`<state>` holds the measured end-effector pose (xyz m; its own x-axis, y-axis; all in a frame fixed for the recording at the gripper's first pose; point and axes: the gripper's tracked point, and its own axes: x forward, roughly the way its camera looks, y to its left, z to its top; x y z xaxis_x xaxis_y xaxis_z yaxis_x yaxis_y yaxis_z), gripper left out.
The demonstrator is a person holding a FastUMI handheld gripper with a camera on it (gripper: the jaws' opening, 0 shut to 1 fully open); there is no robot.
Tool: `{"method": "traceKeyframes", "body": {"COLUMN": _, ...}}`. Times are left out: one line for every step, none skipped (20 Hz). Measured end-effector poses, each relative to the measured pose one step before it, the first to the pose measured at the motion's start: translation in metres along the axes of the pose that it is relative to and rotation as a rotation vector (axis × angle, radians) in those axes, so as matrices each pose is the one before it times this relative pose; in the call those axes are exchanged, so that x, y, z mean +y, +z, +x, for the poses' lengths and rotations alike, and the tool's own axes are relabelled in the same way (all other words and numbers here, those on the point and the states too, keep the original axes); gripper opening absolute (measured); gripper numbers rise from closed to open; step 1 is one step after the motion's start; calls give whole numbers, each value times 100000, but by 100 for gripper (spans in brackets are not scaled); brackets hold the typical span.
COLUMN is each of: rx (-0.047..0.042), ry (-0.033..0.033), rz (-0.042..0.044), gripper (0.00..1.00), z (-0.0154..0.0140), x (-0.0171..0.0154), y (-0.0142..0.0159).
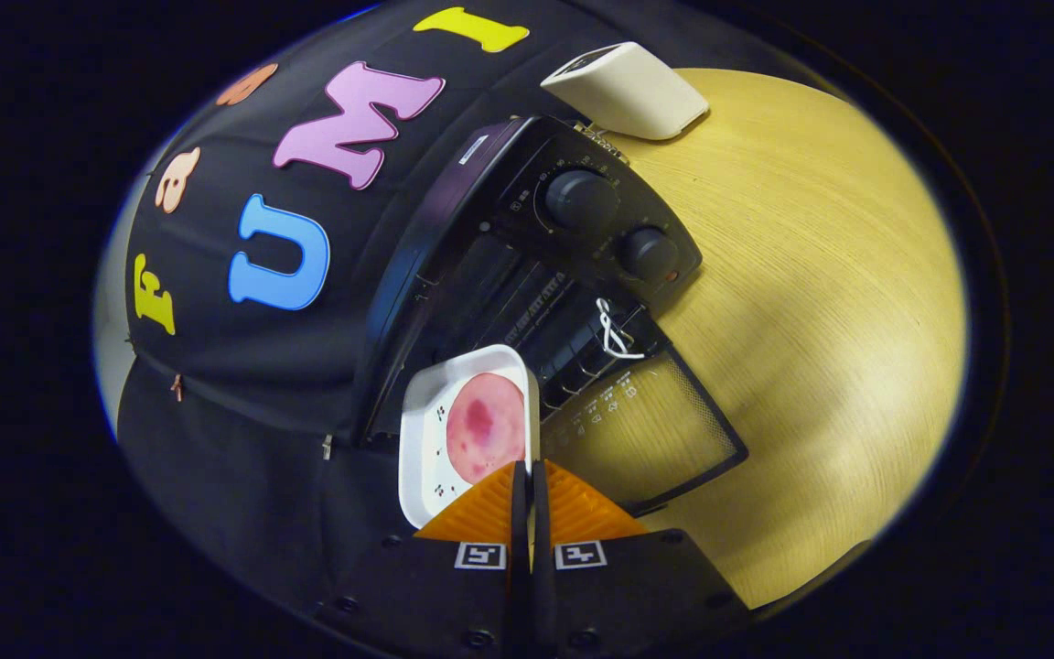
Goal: Open the toaster oven, put the food inside, and close the toaster oven door.
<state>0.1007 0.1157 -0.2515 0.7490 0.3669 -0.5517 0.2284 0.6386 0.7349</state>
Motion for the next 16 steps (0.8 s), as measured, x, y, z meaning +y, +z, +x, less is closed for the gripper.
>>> {"method": "traceKeyframes", "body": {"rx": -1934, "ry": -257, "rz": 1215, "gripper": 5, "z": 639, "x": 84, "y": 185}}
{"method": "traceKeyframes", "body": {"rx": -1879, "ry": -68, "rz": 1855, "gripper": 5, "z": 575, "x": 84, "y": 265}}
{"method": "traceKeyframes", "body": {"rx": -1778, "ry": 95, "rz": 2614, "gripper": 5, "z": 644, "x": 182, "y": 269}}
{"method": "traceKeyframes", "body": {"rx": -1920, "ry": 175, "rz": 2757, "gripper": 5, "z": 639, "x": 182, "y": 354}}
{"method": "traceKeyframes", "body": {"rx": -2193, "ry": -311, "rz": 2415, "gripper": 5, "z": 641, "x": 69, "y": 377}}
{"method": "traceKeyframes", "body": {"rx": -2370, "ry": -182, "rz": 2163, "gripper": 5, "z": 714, "x": 120, "y": 367}}
{"method": "traceKeyframes", "body": {"rx": -2335, "ry": -317, "rz": 2195, "gripper": 5, "z": 595, "x": 168, "y": 285}}
{"method": "traceKeyframes", "body": {"rx": -2227, "ry": 64, "rz": 2429, "gripper": 5, "z": 721, "x": 210, "y": 237}}
{"method": "traceKeyframes", "body": {"rx": -2091, "ry": -420, "rz": 2557, "gripper": 5, "z": 522, "x": 166, "y": 121}}
{"method": "traceKeyframes", "body": {"rx": -1931, "ry": -1375, "rz": 2869, "gripper": 5, "z": 510, "x": -16, "y": 130}}
{"method": "traceKeyframes", "body": {"rx": -2006, "ry": -1003, "rz": 3755, "gripper": 5, "z": 749, "x": 101, "y": 378}}
{"method": "traceKeyframes", "body": {"rx": -2078, "ry": -495, "rz": 3060, "gripper": 5, "z": 483, "x": 164, "y": 105}}
{"method": "traceKeyframes", "body": {"rx": -2157, "ry": 34, "rz": 2183, "gripper": 5, "z": 580, "x": 284, "y": -49}}
{"method": "traceKeyframes", "body": {"rx": -2054, "ry": -169, "rz": 1281, "gripper": 5, "z": 470, "x": 312, "y": 112}}
{"method": "traceKeyframes", "body": {"rx": -1899, "ry": -607, "rz": 640, "gripper": 5, "z": 344, "x": 197, "y": 138}}
{"method": "traceKeyframes", "body": {"rx": -1050, "ry": -1094, "rz": -62, "gripper": 5, "z": 398, "x": 45, "y": -29}}
